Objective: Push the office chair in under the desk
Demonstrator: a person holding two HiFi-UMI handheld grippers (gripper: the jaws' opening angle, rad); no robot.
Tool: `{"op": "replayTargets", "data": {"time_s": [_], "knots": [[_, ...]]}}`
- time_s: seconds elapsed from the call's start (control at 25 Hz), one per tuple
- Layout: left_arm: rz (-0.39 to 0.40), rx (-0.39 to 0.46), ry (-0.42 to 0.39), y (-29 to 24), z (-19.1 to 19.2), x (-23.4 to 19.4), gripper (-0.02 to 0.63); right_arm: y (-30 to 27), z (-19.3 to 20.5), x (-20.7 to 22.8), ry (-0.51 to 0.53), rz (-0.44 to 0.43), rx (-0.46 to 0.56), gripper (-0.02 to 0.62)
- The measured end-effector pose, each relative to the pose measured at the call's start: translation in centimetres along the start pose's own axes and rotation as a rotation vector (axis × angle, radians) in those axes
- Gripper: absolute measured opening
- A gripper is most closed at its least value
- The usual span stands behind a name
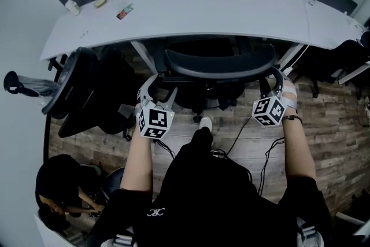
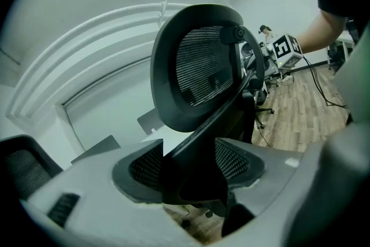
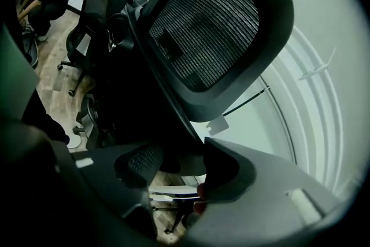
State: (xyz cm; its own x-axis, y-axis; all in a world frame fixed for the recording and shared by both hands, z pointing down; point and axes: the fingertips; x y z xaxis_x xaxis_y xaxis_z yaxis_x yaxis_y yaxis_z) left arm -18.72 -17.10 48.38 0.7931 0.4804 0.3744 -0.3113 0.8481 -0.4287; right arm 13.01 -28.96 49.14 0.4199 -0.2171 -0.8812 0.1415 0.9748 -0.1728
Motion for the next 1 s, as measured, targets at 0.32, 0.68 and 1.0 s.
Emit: {"op": "replayTargets", "data": {"time_s": [0.32,0.68,1.0], "knots": [[0.015,0.042,-0.018,-1.8,-0.2,-1.6,0.279,-1.8,-0.1,0.1,0.02,0.004,-0.034,0.224],[0.059,0.078,-0.038,-4.5,-1.1,-2.9,0.279,-3.4,0.5,0.9,0.015,0.015,-0.054,0.224],[0.097,0.094,-0.061,-8.9,-2.7,-3.2,0.278,-5.7,3.0,2.2,-0.014,0.043,-0.113,0.225]]}}
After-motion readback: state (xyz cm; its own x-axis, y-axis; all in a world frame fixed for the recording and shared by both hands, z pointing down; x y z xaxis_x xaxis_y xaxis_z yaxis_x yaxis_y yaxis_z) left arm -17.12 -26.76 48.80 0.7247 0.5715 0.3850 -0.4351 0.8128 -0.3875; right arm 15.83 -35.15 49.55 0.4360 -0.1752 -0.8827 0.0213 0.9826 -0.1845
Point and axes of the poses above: the fingertips, and each gripper's own axes: y backward along the fingers, x to its right, z out of its underside, and after that the axes turned 13 degrees about z, right-handed
